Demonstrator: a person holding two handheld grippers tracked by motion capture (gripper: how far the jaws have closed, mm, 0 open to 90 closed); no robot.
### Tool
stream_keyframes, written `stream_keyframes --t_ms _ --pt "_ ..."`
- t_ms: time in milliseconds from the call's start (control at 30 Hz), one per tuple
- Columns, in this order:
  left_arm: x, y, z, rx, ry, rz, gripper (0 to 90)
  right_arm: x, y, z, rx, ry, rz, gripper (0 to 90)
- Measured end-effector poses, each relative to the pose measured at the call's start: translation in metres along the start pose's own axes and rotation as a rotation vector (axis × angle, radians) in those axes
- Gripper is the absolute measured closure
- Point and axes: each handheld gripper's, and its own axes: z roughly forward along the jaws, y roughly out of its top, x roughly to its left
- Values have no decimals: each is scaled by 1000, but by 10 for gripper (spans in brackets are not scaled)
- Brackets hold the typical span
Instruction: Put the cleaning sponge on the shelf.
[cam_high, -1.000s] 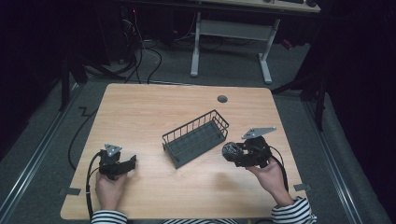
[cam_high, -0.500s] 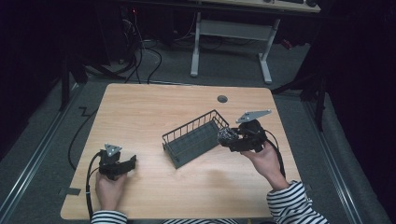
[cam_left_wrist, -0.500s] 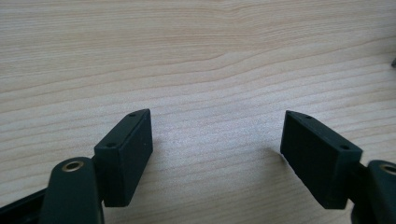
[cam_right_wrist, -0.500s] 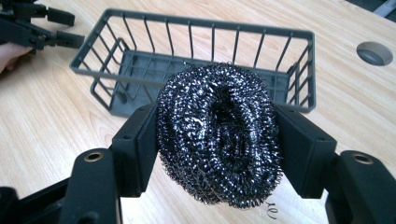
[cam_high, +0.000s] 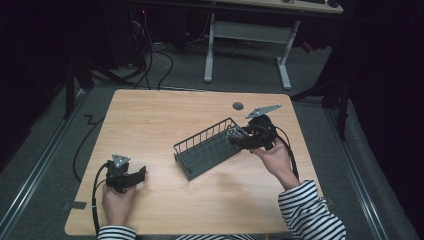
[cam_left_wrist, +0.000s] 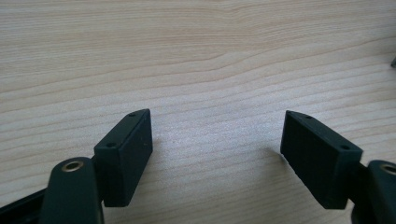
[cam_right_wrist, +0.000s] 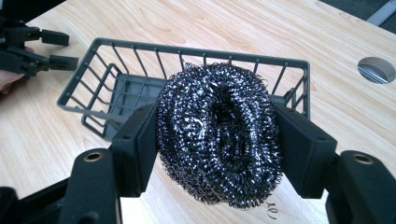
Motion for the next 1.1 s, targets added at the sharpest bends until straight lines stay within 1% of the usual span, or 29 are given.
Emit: stream_keyframes --t_ms 67,100,167,200,233,400,533,567,667,733,800,867,900,933,1100 --pt "0 0 0 0 -1 0 256 -1 1 2 0 -2 -4 358" --pt "0 0 0 0 -1 0 256 -1 3 4 5 -1 4 358" --pt "0 0 0 0 -1 0 256 -3 5 8 11 1 5 358" --pt "0 0 0 0 -1 0 256 -4 8 13 16 2 7 358" --pt "0 0 0 0 -1 0 256 -4 8 13 16 2 7 358" --pt "0 0 0 0 -3 -1 255 -5 12 28 37 2 12 358" --pt "0 0 0 -1 -4 -1 255 -5 14 40 64 -10 13 358" --pt "0 0 0 -1 -4 -1 255 -5 14 40 64 -10 13 358" --pt "0 0 0 -1 -5 0 255 -7 16 51 76 -17 25 357" --pt "0 0 0 0 -5 0 255 -7 16 53 80 -19 26 357" --pt "0 0 0 -1 -6 0 255 -8 18 61 93 -31 30 356" --pt "0 0 0 -1 -6 0 255 -9 18 66 100 -34 32 356" --pt "0 0 0 -1 -6 0 255 -9 18 66 100 -34 32 356" --pt "0 0 0 -1 -6 0 255 -10 18 72 108 -37 45 355" --pt "0 0 0 -1 -7 0 255 -13 18 80 123 -48 50 354"
